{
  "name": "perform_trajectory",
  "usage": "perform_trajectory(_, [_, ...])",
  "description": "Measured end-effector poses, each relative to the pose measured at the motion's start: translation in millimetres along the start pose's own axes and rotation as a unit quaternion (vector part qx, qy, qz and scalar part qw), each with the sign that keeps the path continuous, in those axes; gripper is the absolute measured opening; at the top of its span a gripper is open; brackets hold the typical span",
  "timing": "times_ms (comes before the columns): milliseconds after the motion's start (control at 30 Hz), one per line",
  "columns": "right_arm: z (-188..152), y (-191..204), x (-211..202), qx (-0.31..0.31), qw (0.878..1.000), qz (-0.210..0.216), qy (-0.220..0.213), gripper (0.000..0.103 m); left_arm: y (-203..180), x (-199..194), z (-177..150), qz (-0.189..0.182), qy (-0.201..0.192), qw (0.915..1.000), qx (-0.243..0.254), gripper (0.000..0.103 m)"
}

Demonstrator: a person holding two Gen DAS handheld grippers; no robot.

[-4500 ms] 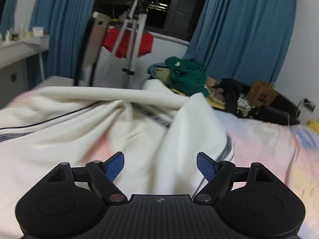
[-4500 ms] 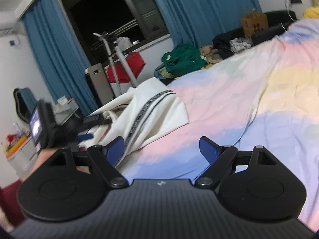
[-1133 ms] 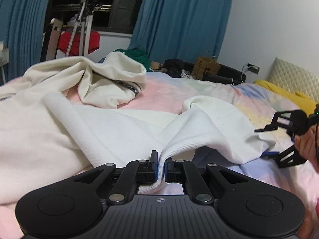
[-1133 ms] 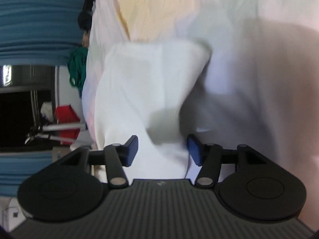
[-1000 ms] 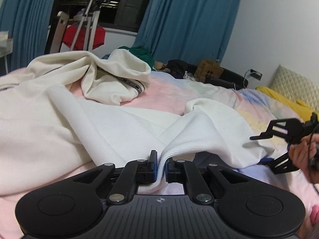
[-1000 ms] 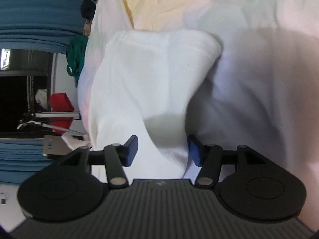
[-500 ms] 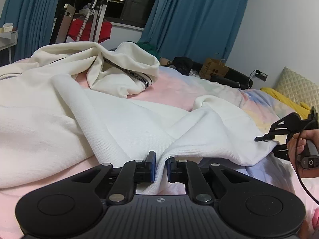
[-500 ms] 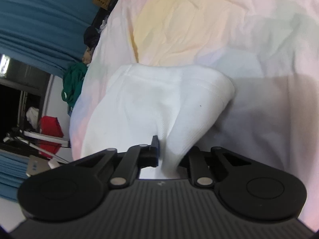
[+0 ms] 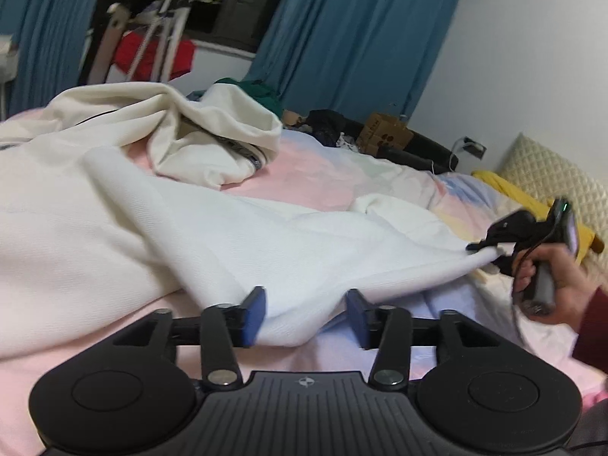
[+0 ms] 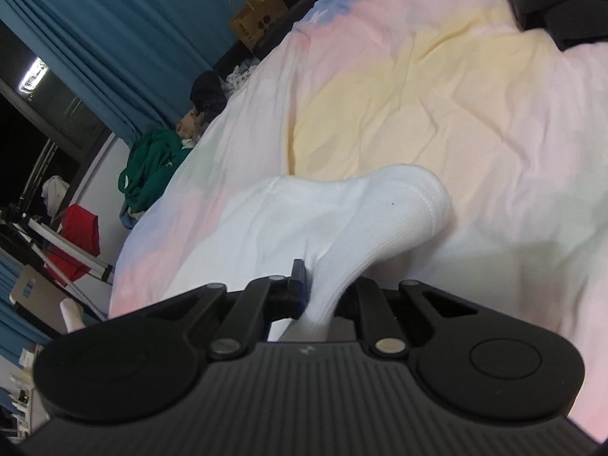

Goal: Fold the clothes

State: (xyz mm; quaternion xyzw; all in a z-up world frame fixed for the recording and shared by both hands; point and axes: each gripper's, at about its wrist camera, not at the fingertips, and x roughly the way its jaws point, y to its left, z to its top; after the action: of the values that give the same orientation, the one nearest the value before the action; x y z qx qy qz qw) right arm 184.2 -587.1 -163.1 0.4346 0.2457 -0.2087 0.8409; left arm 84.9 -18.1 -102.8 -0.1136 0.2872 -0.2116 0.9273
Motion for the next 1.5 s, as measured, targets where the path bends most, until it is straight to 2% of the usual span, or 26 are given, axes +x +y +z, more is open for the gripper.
perform_trajectory(67, [3.9,-1.2,2.9,-0.004,1.000,0.001,-0.009,0.009,7.6,-20.3,2.8,0.006,-0.005,0.9995,-0.031,0.071])
perform_trajectory(133, [7.7,-2.3,5.7,-0.008,1.000,0.002,-0.017,0.009,23.0,-39.7,5.0,0.023,-0.009,0.9962,-0.084,0.078])
perform_trajectory(233, [13.5,-4.0,10.0,-0.013,0.999,0.003,-0.030,0.009,52.8,-66.1,5.9,0.053,-0.012,0.9816,-0.183,0.082])
perform_trajectory(300, [17.4,-5.2,12.9,-0.017,0.999,0.004,-0.039,0.008,83.6,-73.4,-1.0,0.068,-0.005,0.9572,-0.281,0.082])
perform_trajectory(367, [20.0,-5.1,14.5,-0.020,0.998,0.003,-0.052,0.008,114.7,-77.8,-10.4,0.078,-0.003,0.9231,-0.376,0.082])
perform_trajectory(467, [23.2,-6.0,13.4,-0.012,0.997,0.007,-0.075,0.008,150.3,-71.8,-26.8,0.091,-0.011,0.8727,-0.479,0.082])
perform_trajectory(533, [25.9,-9.1,12.5,0.001,0.996,0.016,-0.082,0.008,165.7,-65.8,-31.3,0.094,-0.035,0.8466,-0.523,0.082])
perform_trajectory(600, [27.7,-11.6,10.7,0.011,0.996,0.024,-0.089,0.008,175.3,-60.3,-27.8,0.101,-0.052,0.8347,-0.539,0.081])
perform_trajectory(700, [27.5,-10.7,9.1,0.009,0.995,0.029,-0.094,0.008,187.7,-56.5,-22.6,0.110,-0.076,0.8211,-0.555,0.081])
perform_trajectory(733, [27.3,-10.0,8.7,0.007,0.995,0.030,-0.096,0.008,190.8,-57.7,-22.7,0.111,-0.084,0.8134,-0.565,0.080])
perform_trajectory(800, [26.7,-8.3,10.3,0.002,0.995,0.027,-0.097,0.008,197.0,-60.1,-22.6,0.112,-0.098,0.7984,-0.583,0.071])
perform_trajectory(833, [27.2,-8.7,11.3,0.001,0.995,0.027,-0.095,0.008,199.6,-62.1,-21.3,0.118,-0.097,0.7959,-0.586,0.061])
perform_trajectory(867, [27.6,-9.2,12.3,0.001,0.995,0.026,-0.093,0.008,202.2,-64.1,-19.9,0.124,-0.096,0.7941,-0.587,0.046])
perform_trajectory(900, [28.1,-9.7,13.3,0.001,0.995,0.026,-0.091,0.008,204.6,-66.2,-18.1,0.136,-0.090,0.7957,-0.583,0.037])
perform_trajectory(933, [28.6,-10.2,14.3,0.000,0.996,0.025,-0.089,0.008,206.7,-68.4,-16.1,0.149,-0.083,0.7972,-0.579,0.023])
perform_trajectory(967, [29.5,-11.3,14.8,0.001,0.996,0.028,-0.087,0.008,206.9,-71.6,-11.9,0.159,-0.073,0.8008,-0.573,0.018])
perform_trajectory(1067, [31.2,-13.9,15.4,0.000,0.996,0.036,-0.080,0.008,197.1,-94.0,13.8,0.184,-0.074,0.8297,-0.522,0.012])
perform_trajectory(1167, [31.1,-17.1,13.8,0.002,0.997,0.038,-0.072,0.008,188.0,-117.5,39.1,0.205,-0.075,0.8544,-0.471,0.010])
perform_trajectory(1267, [32.5,-20.2,8.8,0.011,0.997,0.034,-0.066,0.008,190.9,-159.4,59.5,0.203,-0.083,0.8624,-0.456,0.010])
perform_trajectory(1333, [33.4,-22.1,2.4,0.017,0.997,0.031,-0.067,0.008,202.7,-185.2,68.8,0.184,-0.072,0.8606,-0.470,0.010])
perform_trajectory(1367, [32.6,-21.8,-0.9,0.008,0.997,0.029,-0.070,0.008,208.7,-196.2,66.8,0.173,-0.064,0.8593,-0.477,0.009])
perform_trajectory(1500, [30.6,-22.4,-19.6,-0.013,0.997,0.004,-0.076,0.008,215.1,-230.8,55.0,0.173,-0.053,0.8682,-0.462,0.008])
